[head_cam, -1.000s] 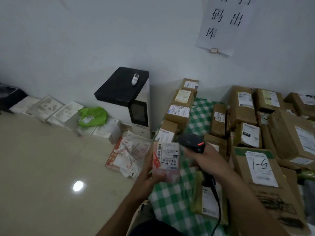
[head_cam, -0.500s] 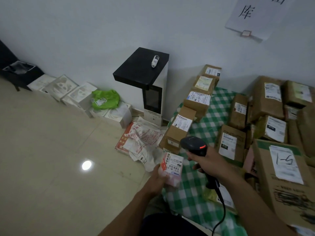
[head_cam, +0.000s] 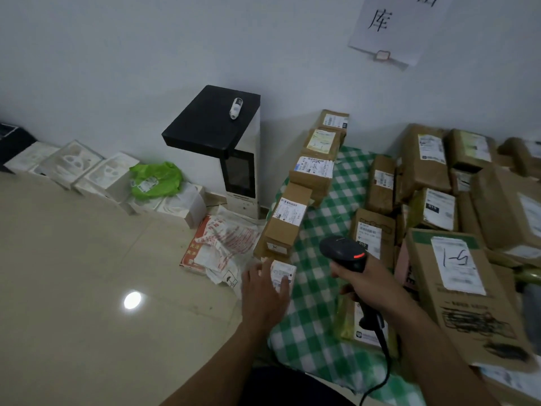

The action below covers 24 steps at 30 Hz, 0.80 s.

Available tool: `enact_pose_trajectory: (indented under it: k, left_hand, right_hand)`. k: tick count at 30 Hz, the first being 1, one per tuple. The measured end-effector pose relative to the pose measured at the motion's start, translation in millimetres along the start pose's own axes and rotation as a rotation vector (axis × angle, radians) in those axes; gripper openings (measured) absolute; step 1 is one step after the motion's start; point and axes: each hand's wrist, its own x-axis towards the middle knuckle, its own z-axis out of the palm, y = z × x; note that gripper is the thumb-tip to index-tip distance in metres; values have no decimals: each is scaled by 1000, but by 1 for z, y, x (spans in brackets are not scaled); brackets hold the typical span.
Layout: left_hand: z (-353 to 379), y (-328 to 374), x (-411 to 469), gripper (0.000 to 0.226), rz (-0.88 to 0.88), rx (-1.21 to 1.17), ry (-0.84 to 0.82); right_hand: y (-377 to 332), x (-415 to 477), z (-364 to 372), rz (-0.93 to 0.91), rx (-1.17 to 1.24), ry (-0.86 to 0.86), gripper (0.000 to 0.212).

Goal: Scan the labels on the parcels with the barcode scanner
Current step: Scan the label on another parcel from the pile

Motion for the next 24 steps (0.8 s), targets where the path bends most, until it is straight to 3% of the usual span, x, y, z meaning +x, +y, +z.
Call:
enact_pose_trajectory:
  k: [3, 7, 10, 13, 16, 21, 24]
  left_hand:
    - [11, 36, 0, 31, -6, -215, -165]
    - [44, 75, -3, 66, -57, -188, -552]
    - [80, 76, -11, 83, -131, -299, -738]
    - [104, 69, -20, 108, -222, -293, -771]
    - [119, 63, -25, 94, -331, -384, -772]
    - [101, 63, -22, 49, -332, -469, -826]
    - [73, 59, -18, 41, -407, -568, -790]
  right_hand:
    - [18, -11, -25, 34, 31, 77, 35]
    - [39, -24, -52, 77, 99, 194, 57]
    - [51, -35, -62, 102, 170, 243, 27]
    - [61, -44, -69, 124, 193, 278, 19]
    - [68, -49, -74, 145, 216, 307, 22]
    - [72, -43, -71, 149, 252, 301, 16]
    - [68, -36, -61, 110, 258, 292, 16]
